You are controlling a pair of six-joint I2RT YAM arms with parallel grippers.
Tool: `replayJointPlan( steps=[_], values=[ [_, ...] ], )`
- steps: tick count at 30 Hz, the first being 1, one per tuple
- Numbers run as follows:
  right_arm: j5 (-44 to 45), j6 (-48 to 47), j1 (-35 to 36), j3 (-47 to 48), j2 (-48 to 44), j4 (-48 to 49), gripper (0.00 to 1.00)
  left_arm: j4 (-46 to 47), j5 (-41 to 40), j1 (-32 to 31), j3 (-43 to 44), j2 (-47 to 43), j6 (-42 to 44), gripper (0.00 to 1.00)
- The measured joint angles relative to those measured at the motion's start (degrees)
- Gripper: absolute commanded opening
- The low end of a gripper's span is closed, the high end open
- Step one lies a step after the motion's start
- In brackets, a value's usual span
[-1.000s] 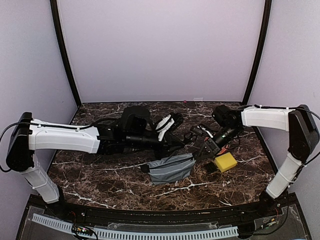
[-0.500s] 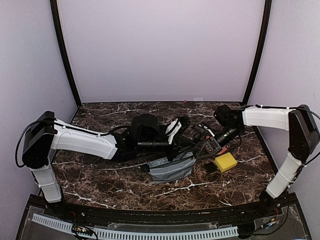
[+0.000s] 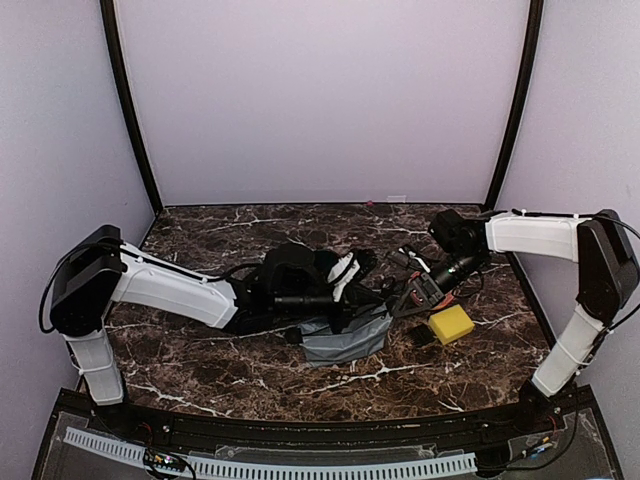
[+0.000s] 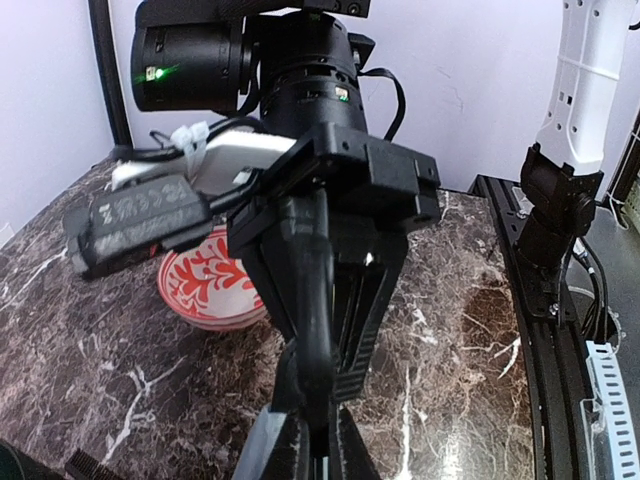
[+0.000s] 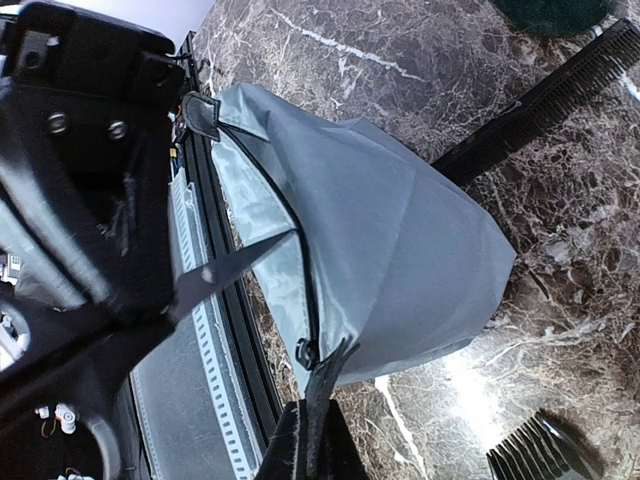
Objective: Sort the hair-cutting tools
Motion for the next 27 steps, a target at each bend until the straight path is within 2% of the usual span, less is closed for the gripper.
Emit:
replayJointPlan(
  steps=[12,20,27],
  values=[
    [-0.3,-0.2,-0.6,-0.3,0.0,0.0,0.00,-0.1,-4.7,0.0,-10.0,-7.9,0.2,0.00],
    [-0.3,-0.2,-0.9,-0.3,0.0,-0.1,0.00,-1.4,-6.1,0.0,-10.1,-9.7,1.7,0.00],
    [-0.2,-0.2,-0.9,-0.3,0.0,-0.1,0.00,-0.3,-5.2,0.0,-4.6,-5.3,2.9,0.00]
  ],
)
